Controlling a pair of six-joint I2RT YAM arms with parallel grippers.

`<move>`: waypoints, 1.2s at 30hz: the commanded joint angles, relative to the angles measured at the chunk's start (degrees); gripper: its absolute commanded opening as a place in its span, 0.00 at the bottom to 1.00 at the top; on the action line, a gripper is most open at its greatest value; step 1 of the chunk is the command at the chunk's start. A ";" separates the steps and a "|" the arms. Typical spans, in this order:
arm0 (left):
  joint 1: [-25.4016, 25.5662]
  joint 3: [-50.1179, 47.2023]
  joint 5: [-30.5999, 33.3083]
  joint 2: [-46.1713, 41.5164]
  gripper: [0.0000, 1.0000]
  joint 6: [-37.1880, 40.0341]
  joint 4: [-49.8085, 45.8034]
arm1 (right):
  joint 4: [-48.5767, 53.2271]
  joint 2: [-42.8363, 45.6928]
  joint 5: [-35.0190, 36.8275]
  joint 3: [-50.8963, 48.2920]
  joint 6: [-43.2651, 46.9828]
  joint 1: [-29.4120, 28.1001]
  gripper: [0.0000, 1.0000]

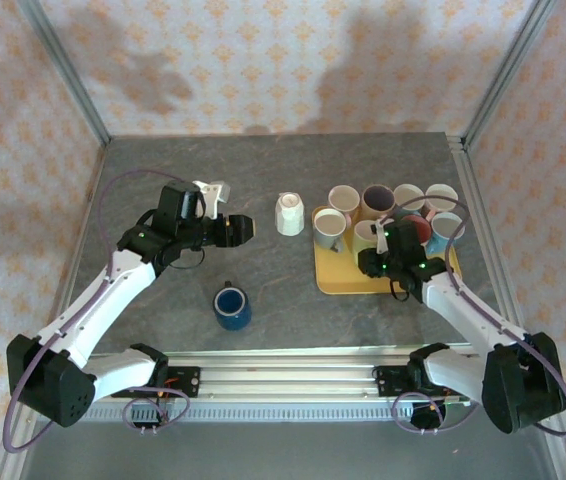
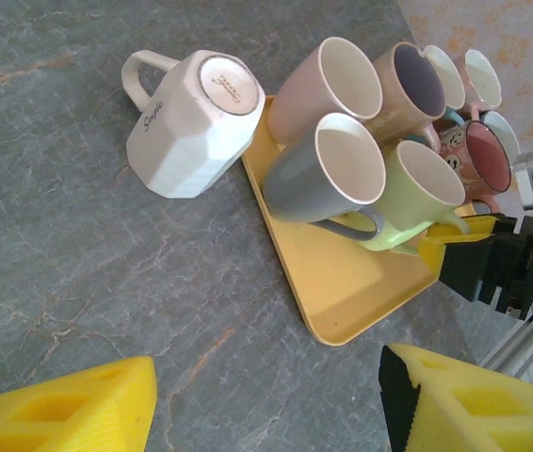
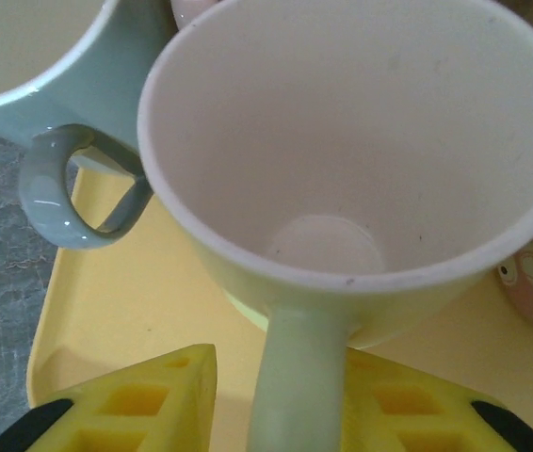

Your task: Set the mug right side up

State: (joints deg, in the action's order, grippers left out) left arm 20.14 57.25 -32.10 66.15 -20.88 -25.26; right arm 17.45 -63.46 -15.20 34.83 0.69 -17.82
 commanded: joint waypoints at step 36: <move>0.25 4.22 7.23 2.32 0.70 2.29 -7.31 | 5.75 -1.94 3.68 6.40 -0.69 0.30 0.51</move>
State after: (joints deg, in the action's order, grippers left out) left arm 20.14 59.33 -27.09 67.29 -19.77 -30.22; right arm 20.47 -68.62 -13.78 42.35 0.86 -17.82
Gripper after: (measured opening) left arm 0.704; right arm 0.505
